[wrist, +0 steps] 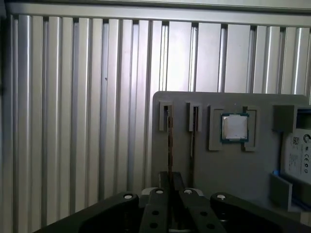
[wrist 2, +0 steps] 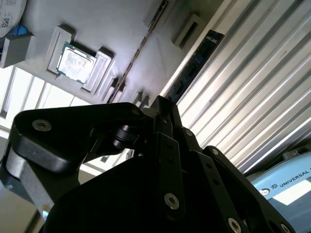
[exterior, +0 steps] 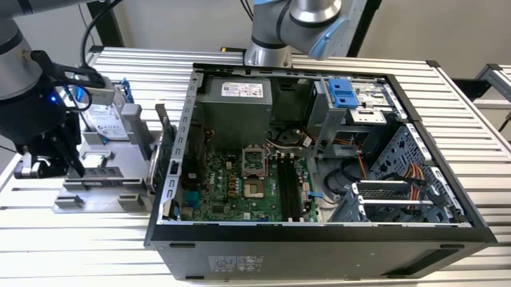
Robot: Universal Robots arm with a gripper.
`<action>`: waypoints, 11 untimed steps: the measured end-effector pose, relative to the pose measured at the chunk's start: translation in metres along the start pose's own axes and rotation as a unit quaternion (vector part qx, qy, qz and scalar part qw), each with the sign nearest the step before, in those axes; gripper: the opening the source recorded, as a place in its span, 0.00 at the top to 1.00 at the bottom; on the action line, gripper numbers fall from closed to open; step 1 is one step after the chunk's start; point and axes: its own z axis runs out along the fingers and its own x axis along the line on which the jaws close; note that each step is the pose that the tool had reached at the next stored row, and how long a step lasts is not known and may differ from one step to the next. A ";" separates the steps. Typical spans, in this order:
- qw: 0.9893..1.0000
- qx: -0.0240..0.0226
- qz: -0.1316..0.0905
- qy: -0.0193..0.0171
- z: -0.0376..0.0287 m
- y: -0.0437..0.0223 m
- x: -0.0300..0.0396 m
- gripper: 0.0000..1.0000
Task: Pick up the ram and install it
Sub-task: 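Pick up the ram and move it above insertion slot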
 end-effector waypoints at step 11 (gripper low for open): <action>1.000 0.000 0.000 0.000 -0.0025 0.0000 0.0000 1.00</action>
